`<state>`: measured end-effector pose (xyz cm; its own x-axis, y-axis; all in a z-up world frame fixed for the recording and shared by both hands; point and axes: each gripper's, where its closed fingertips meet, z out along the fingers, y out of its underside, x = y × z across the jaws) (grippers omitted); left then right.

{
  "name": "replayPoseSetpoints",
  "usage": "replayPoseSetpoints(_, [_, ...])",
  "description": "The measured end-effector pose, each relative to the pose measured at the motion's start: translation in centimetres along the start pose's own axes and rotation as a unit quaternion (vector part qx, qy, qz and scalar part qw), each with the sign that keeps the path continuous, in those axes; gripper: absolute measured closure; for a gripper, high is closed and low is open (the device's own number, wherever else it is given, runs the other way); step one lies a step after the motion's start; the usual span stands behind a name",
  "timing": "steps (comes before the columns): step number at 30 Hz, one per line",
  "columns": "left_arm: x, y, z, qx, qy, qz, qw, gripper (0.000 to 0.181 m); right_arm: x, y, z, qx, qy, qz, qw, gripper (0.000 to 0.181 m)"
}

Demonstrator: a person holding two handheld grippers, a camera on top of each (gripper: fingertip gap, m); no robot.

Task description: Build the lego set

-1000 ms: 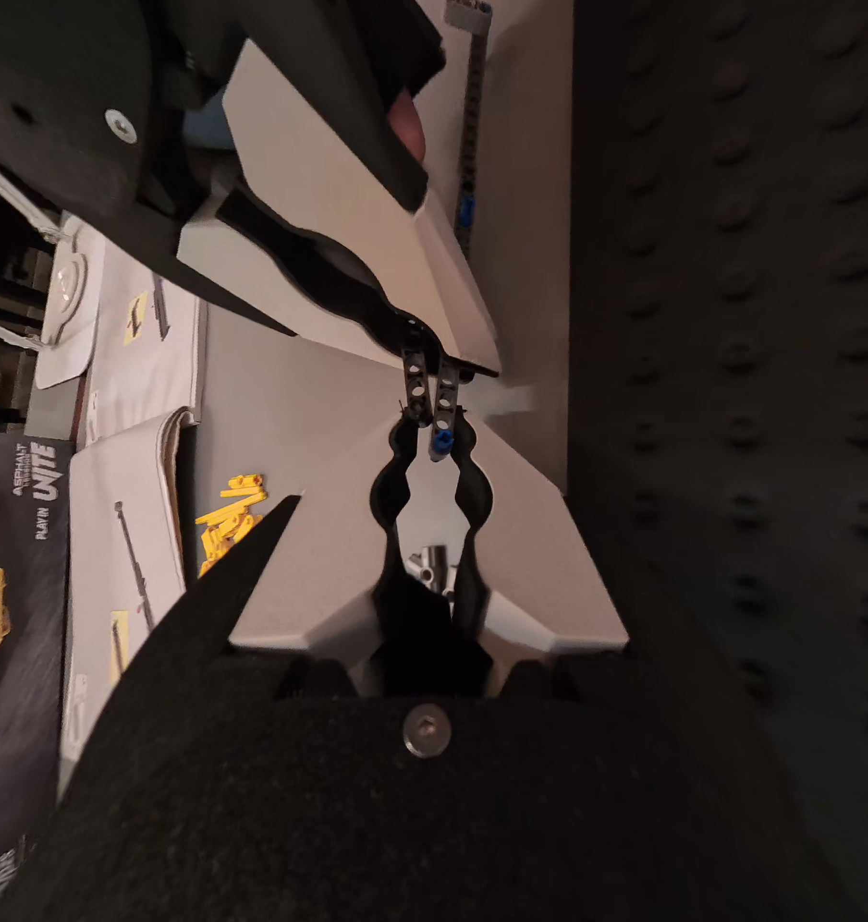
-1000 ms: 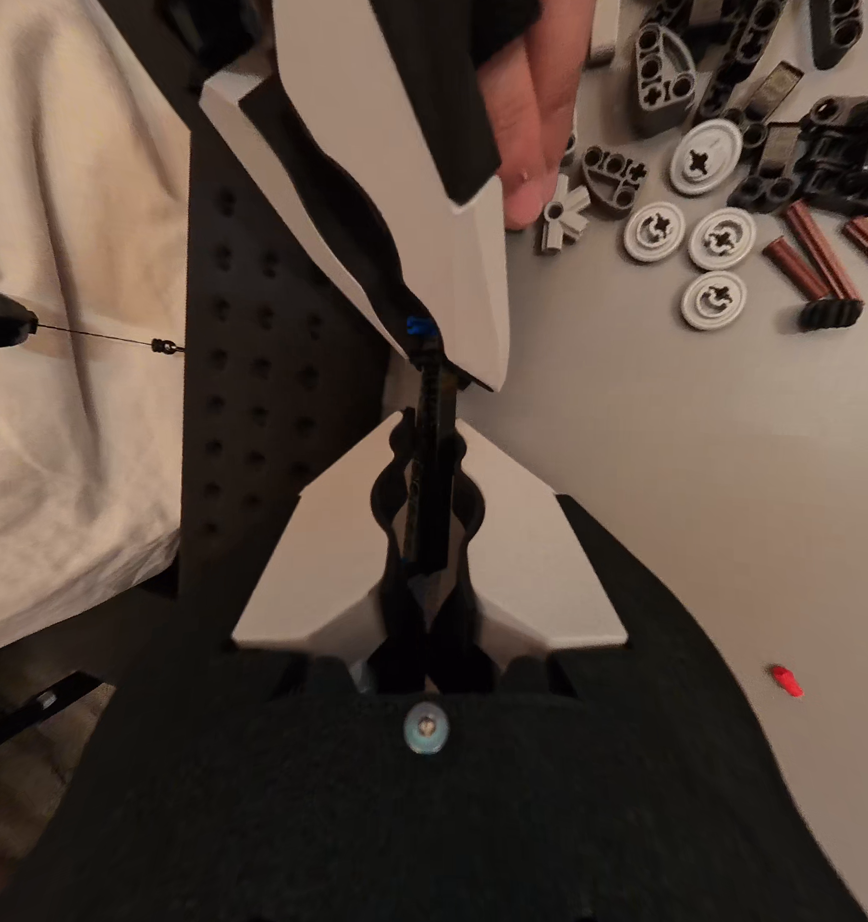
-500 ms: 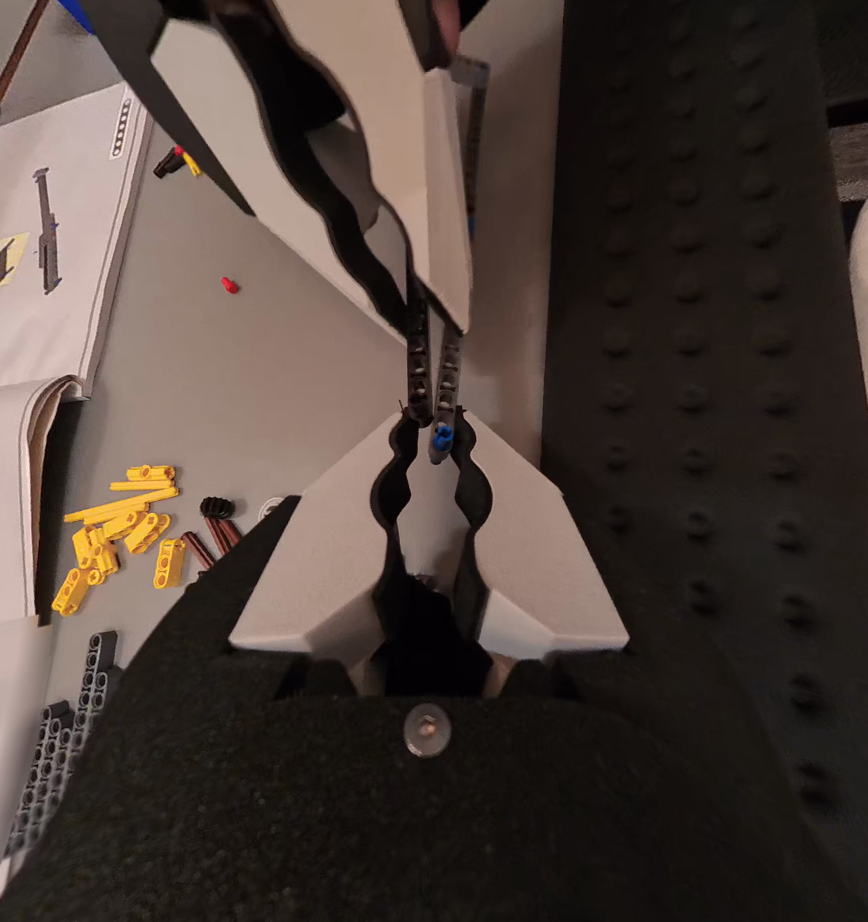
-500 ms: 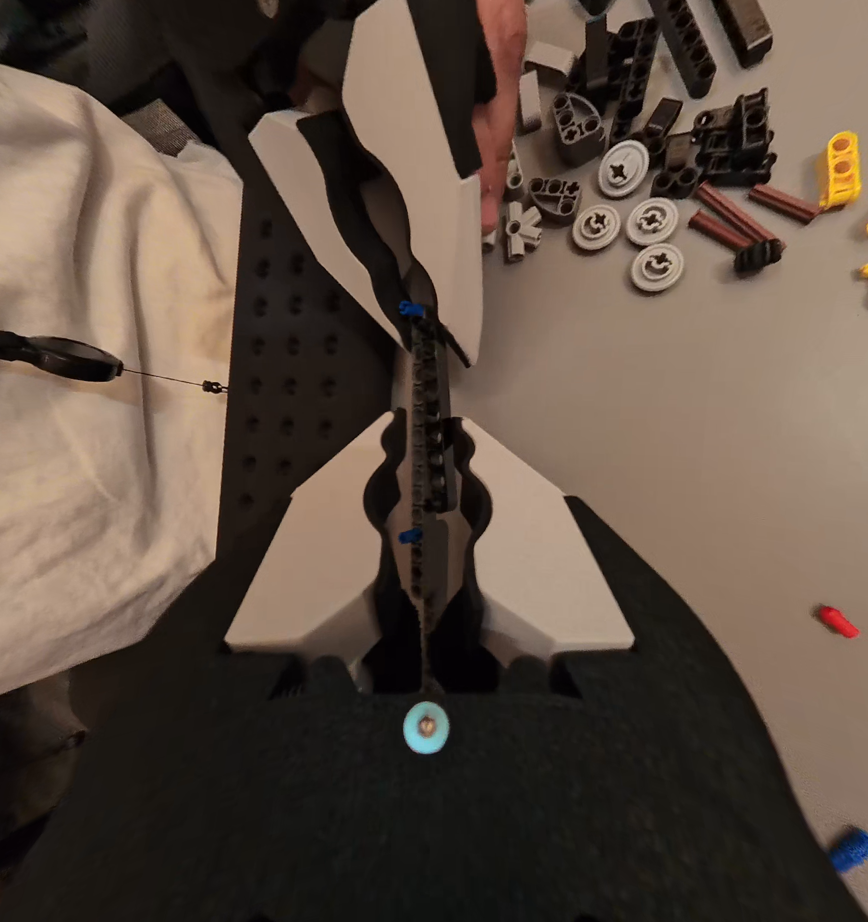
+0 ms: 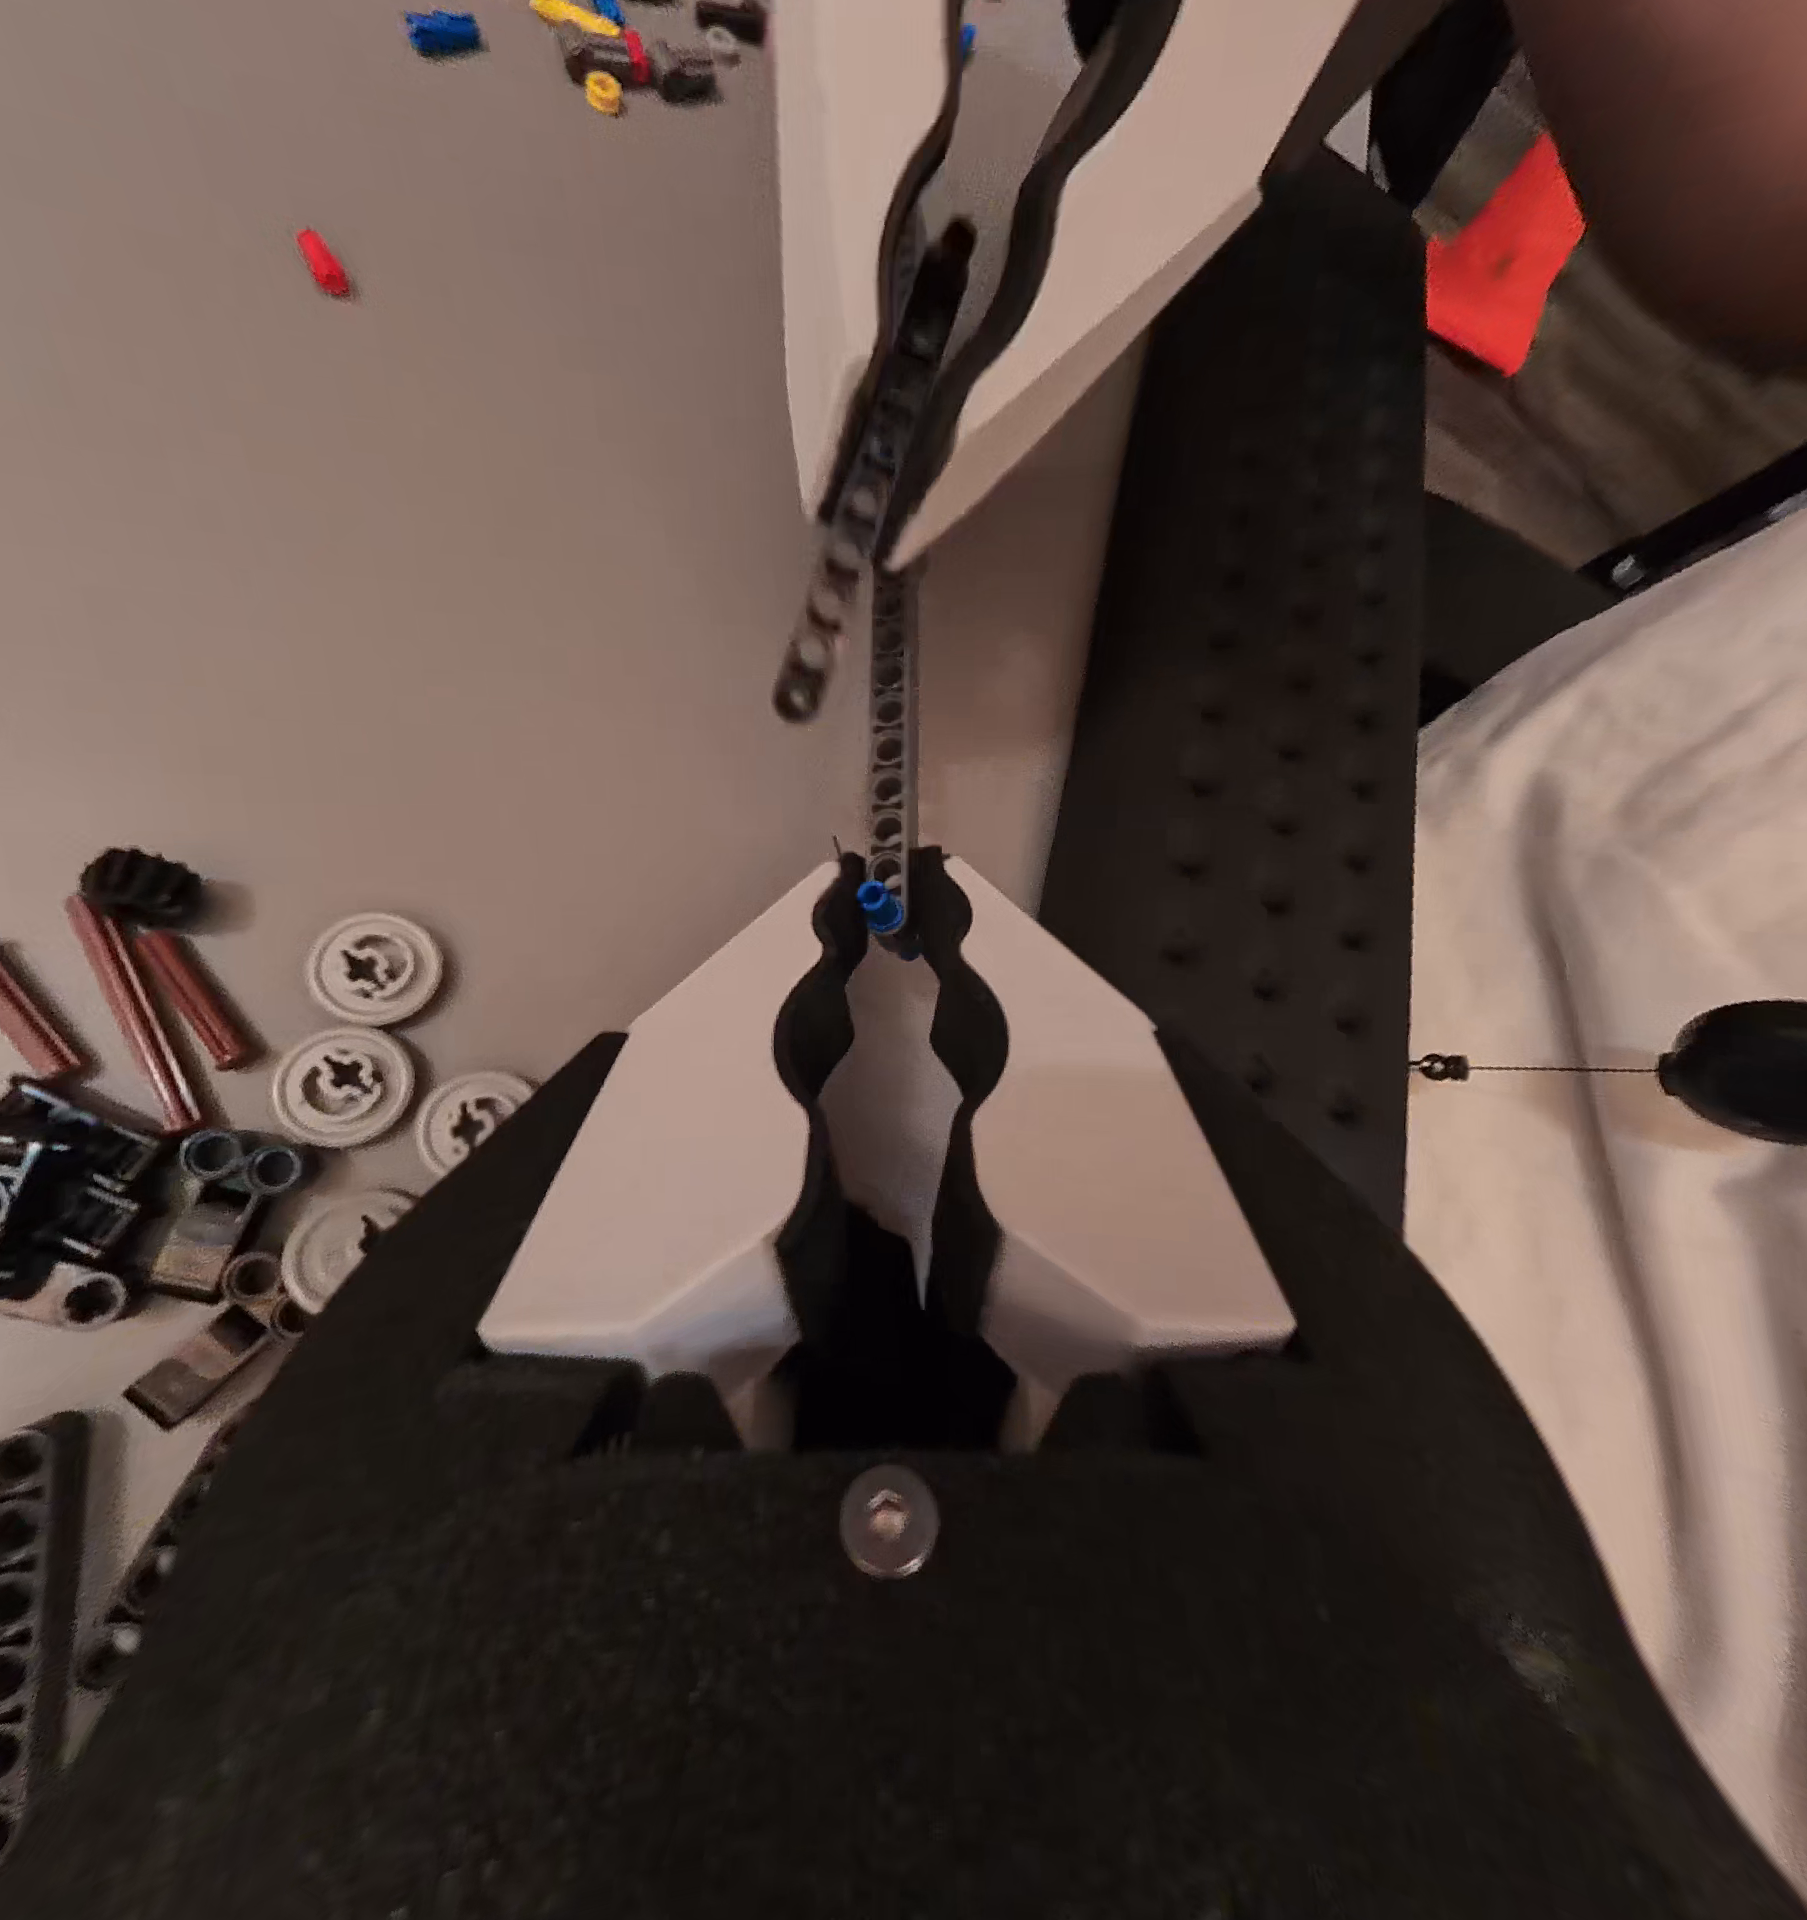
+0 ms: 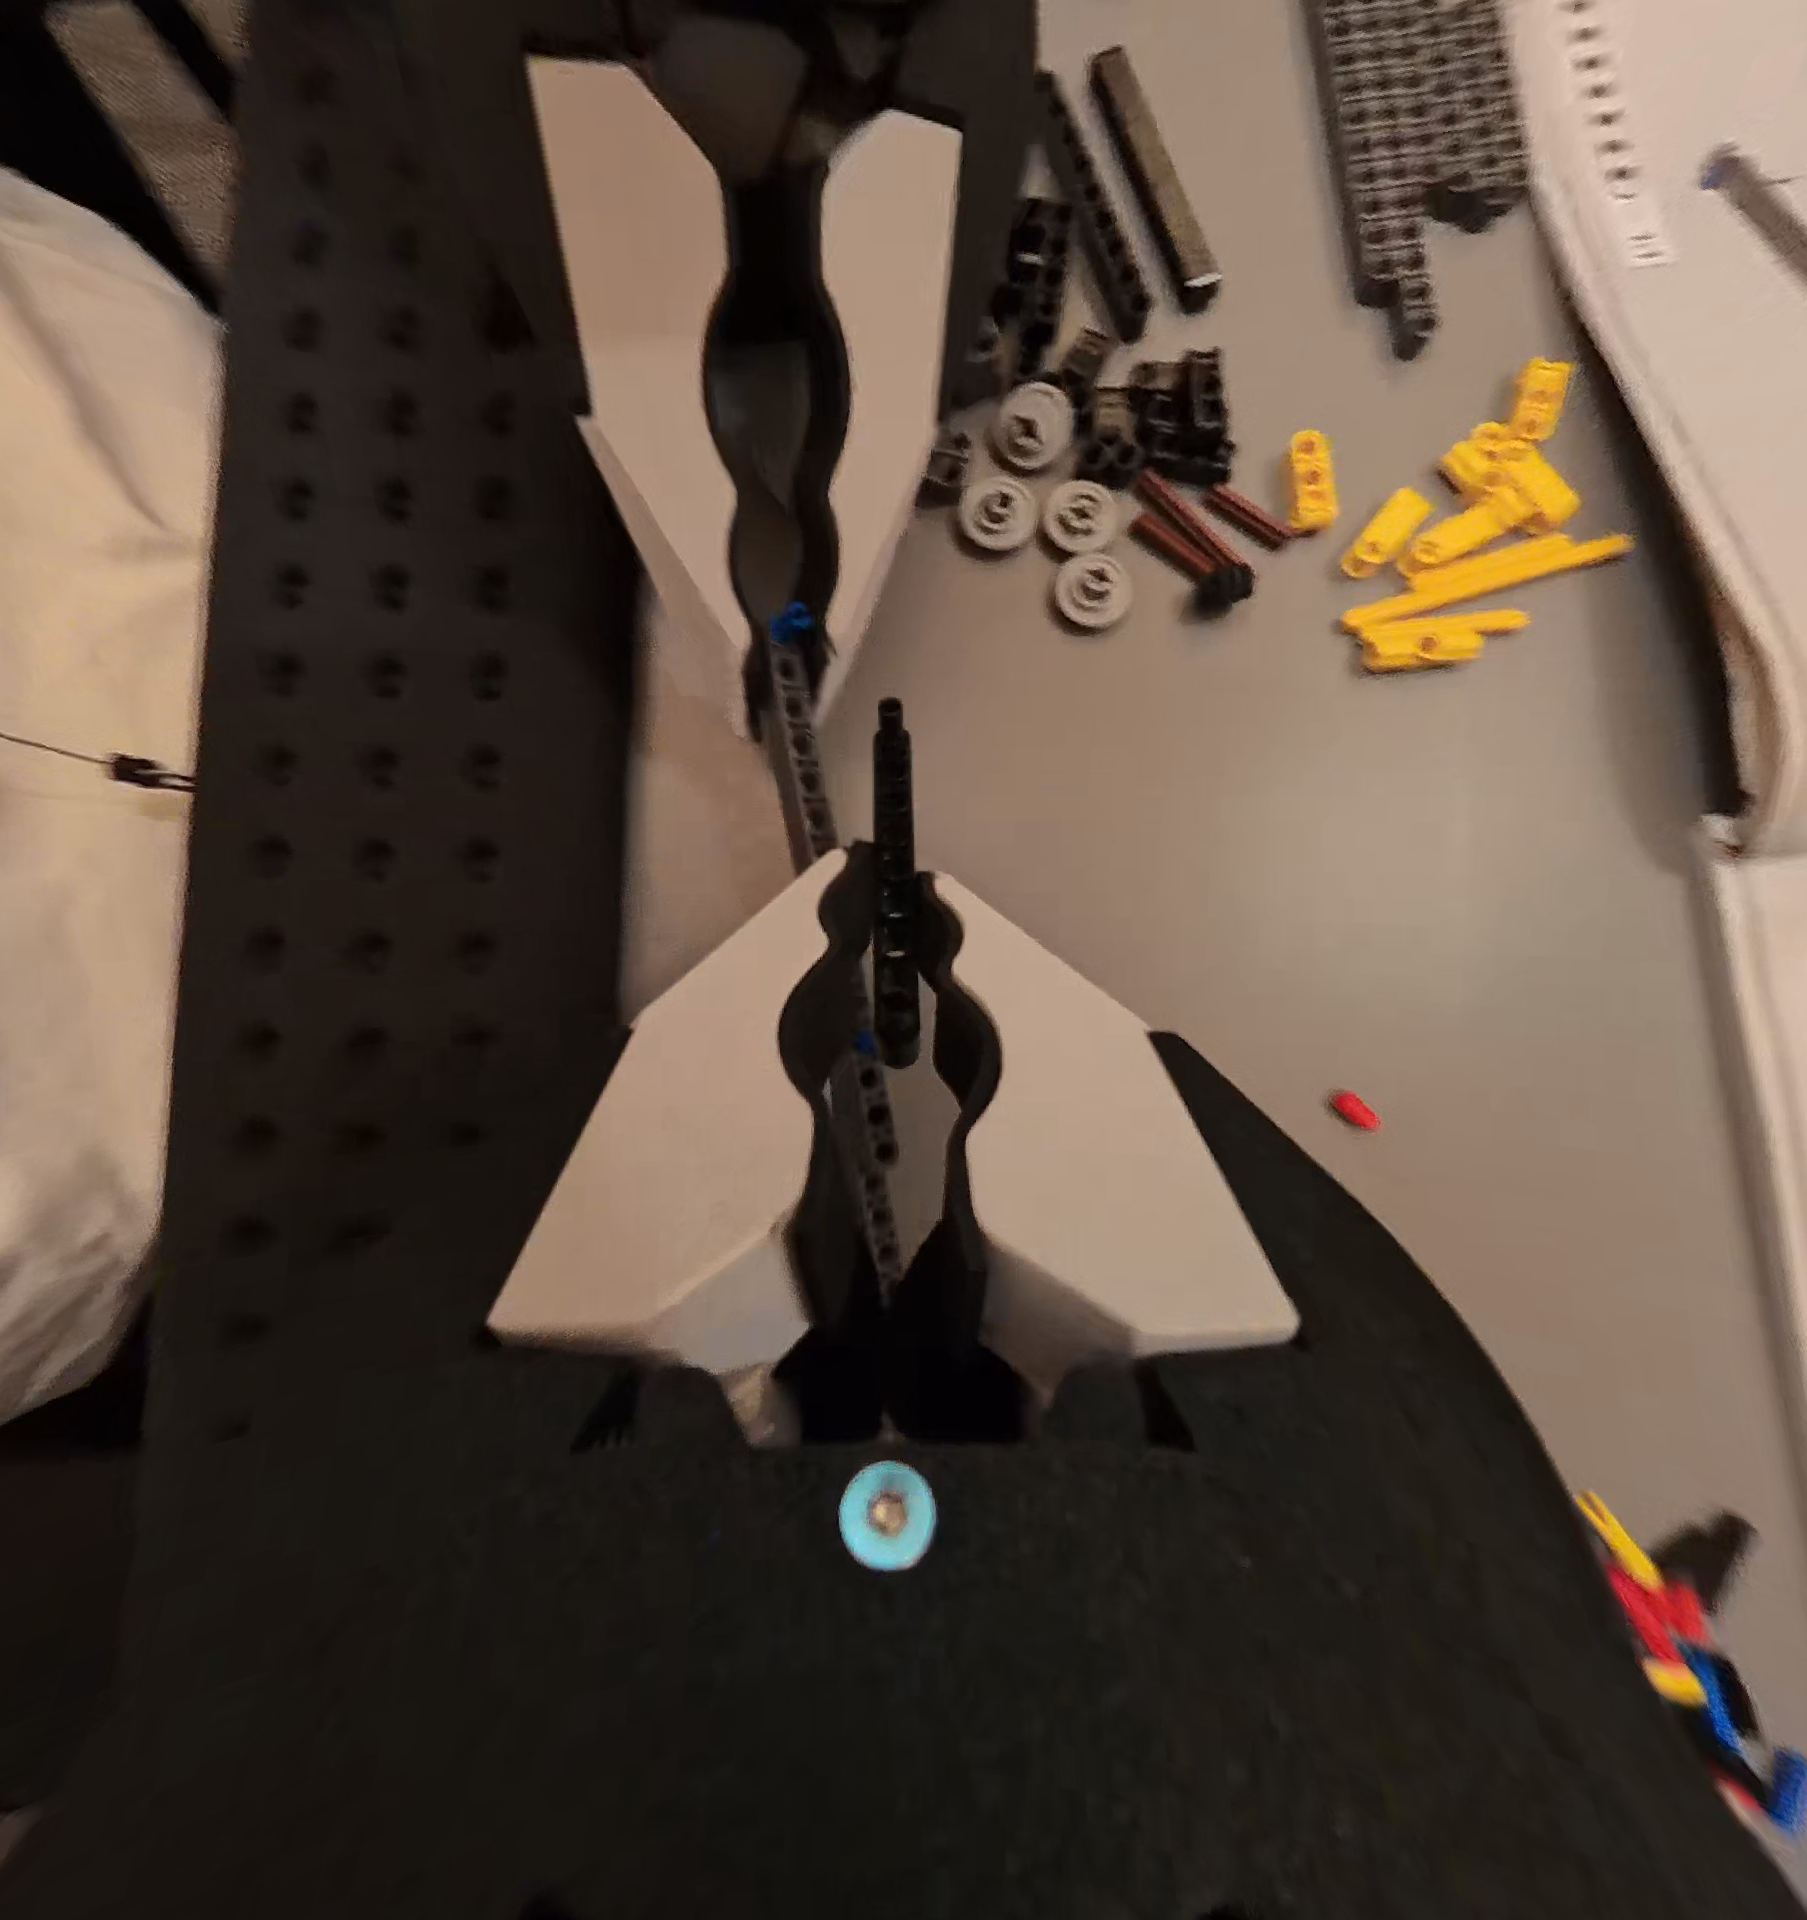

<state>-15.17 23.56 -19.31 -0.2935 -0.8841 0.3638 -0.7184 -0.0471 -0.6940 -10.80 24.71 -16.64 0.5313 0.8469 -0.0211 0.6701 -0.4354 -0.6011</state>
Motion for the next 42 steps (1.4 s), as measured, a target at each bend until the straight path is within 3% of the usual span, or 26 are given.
replayPoseSetpoints(5, [0.3,0.7,0.6,-0.03,0.044,-0.093,0.994,0.174,0.5,-0.1,-0.5,0.037,0.122,-0.114,0.985,0.174])
replayPoseSetpoints(7, [0.1,1.3,0.9,-0.05,0.051,-0.113,0.991,0.171,0.6,0.3,-0.3,0.016,0.171,-0.17,0.97,0.174])
replayPoseSetpoints(9, [0.3,0.7,0.9,-0.041,0.068,-0.132,0.988,0.156,1.0,0.5,-0.1,-0.013,0.217,-0.23,0.948,0.174])
replayPoseSetpoints(11, [0.1,0.8,0.8,-0.046,0.058,-0.121,0.99,0.155,1.4,0.4,0.0,-0.039,0.257,-0.303,0.917,0.174])
replayPoseSetpoints(13, [-0.3,0.7,0.6,-0.046,0.03,-0.094,0.994,0.149,0.9,0.4,0.7,-0.048,0.245,-0.329,0.91,0.174])
replayPoseSetpoints(16, [-0.7,-0.7,-0.8,-0.015,0.015,-0.06,0.998,0.147,1.0,-1.1,0.4,-0.006,0.276,-0.388,0.879,0.174])
replayPoseSetpoints(21, [-0.6,-4.0,-3.5,0.072,0.124,-0.141,0.98,0.145,0.8,-3.5,-0.5,0.063,0.343,-0.45,0.822,0.174])
replayPoseSetpoints(23, [-0.1,-4.8,-4.2,0.097,0.179,-0.176,0.963,0.156,0.5,-4.3,-1.0,0.085,0.369,-0.466,0.8,0.174])
replayPoseSetpoints(25, [-0.2,-4.8,-4.1,0.102,0.191,-0.192,0.957,0.171,0.5,-4.2,-1.1,0.09,0.371,-0.455,0.805,0.174])
replayPoseSetpoints(29, [-0.2,-4.8,-3.7,0.103,0.201,-0.209,0.952,0.173,0.6,-3.6,-0.8,0.098,0.365,-0.432,0.819,0.174])
replayPoseSetpoints(31, [-0.6,-4.4,-3.3,0.102,0.173,-0.2,0.959,0.173,0.7,-2.6,0.0,0.087,0.333,-0.379,0.859,0.168])
replayPoseSetpoints(33, [-0.8,-3.9,-2.8,0.101,0.129,-0.166,0.972,0.173,0.0,-1.3,0.5,0.075,0.264,-0.289,0.917,0.148])
replayPoseSetpoints(35, [-0.9,-3.5,-2.4,0.096,0.066,-0.107,0.987,0.173,-0.7,-0.2,0.3,0.071,0.192,-0.187,0.961,0.142])
replayPoseSetpoints(38, [-0.6,-3.1,-1.7,0.082,-0.013,-0.031,0.996,0.172,-1.7,1.0,-0.8,0.065,0.111,-0.079,0.988,0.137])
replayPoseSetpoints(40, [-0.4,-2.9,-1.1,0.076,-0.022,-0.033,0.996,0.172,-1.7,2.4,-0.6,0.032,0.081,-0.041,0.995,0.133])
replayPoseSetpoints(42, [-0.4,-3.1,-1.0,0.087,-0.023,-0.048,0.995,0.172,-1.3,4.0,0.1,-0.008,0.076,-0.041,0.996,0.142])
